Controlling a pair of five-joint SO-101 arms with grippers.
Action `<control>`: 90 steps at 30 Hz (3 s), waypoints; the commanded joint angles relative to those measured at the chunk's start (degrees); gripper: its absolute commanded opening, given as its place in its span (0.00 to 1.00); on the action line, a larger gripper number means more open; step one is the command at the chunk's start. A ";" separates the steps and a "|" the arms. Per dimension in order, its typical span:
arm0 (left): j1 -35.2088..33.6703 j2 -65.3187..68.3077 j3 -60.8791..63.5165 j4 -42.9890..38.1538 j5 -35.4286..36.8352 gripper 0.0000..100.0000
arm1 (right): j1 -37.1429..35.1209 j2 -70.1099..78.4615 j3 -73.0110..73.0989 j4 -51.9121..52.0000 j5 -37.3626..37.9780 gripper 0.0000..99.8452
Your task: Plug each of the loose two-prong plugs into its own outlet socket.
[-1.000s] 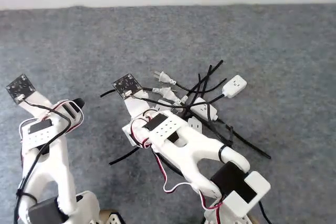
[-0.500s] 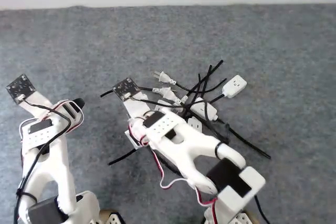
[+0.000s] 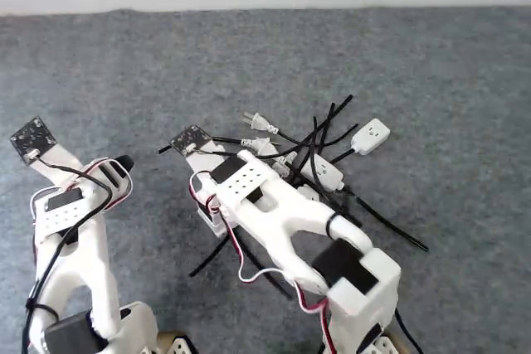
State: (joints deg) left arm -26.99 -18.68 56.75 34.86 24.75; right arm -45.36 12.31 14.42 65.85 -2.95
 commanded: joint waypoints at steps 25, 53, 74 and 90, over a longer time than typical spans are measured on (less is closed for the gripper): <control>1.58 0.09 -2.15 -1.32 0.09 0.31 | 77.41 -58.59 24.18 21.49 46.86 0.01; 1.67 0.09 -1.27 -1.41 0.00 0.31 | 100.26 -59.21 53.54 -15.69 53.10 0.13; 1.67 0.09 -1.27 -1.49 0.00 0.31 | 123.03 -59.12 52.31 -6.29 84.57 0.10; 1.67 0.09 -1.27 -1.49 0.00 0.31 | 122.77 -59.12 62.77 -16.13 86.15 0.10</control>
State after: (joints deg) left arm -25.67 -18.68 56.75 34.86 24.66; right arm 77.27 -45.63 76.92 50.73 81.27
